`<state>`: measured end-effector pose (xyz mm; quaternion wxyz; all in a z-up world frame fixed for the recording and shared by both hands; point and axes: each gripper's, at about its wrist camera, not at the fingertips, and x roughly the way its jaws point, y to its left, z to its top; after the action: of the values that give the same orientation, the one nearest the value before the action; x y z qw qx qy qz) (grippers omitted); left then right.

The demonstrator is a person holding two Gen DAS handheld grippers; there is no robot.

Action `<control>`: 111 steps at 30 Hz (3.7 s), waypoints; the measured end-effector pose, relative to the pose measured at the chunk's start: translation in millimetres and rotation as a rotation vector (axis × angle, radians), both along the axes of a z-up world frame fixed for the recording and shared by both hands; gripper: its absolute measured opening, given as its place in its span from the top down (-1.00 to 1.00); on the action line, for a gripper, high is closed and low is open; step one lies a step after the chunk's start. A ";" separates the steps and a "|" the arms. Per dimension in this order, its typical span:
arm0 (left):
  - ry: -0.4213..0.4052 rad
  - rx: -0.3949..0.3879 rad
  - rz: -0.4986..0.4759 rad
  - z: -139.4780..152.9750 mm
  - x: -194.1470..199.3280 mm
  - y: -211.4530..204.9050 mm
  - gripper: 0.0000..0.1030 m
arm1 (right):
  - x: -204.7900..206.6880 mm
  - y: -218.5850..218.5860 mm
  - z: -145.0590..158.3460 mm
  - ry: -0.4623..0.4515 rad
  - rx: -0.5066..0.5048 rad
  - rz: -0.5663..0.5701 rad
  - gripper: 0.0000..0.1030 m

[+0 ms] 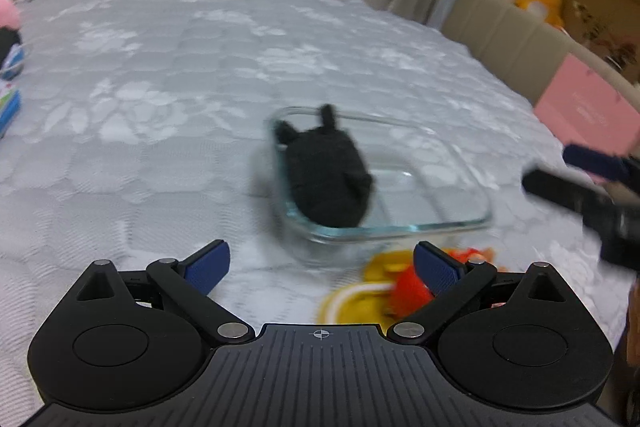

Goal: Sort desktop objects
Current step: 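Open the right tool and withdraw from the plush toy, then grasp the pink-and-green toy with the right tool and lift it, then lower the pink-and-green toy into the glass container and open the right tool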

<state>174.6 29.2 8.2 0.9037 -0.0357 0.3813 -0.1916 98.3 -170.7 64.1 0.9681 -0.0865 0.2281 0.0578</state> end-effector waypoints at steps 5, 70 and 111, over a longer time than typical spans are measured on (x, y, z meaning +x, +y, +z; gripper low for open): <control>-0.019 0.047 -0.049 -1.4 -10.2 -26.7 -0.96 | -33.8 -15.5 -21.7 0.024 0.006 -0.049 -0.79; 0.038 0.061 0.030 -10.5 10.1 16.9 -0.98 | 119.9 2.3 -25.6 0.282 0.298 0.027 -0.15; 0.027 0.096 0.004 -10.1 5.2 10.4 -0.98 | 110.6 18.0 -22.4 0.328 0.204 0.036 -0.07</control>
<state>179.9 39.5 -1.9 0.8995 0.0043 0.4022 -0.1710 208.9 -152.8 41.7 0.9205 0.0185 0.3740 0.1114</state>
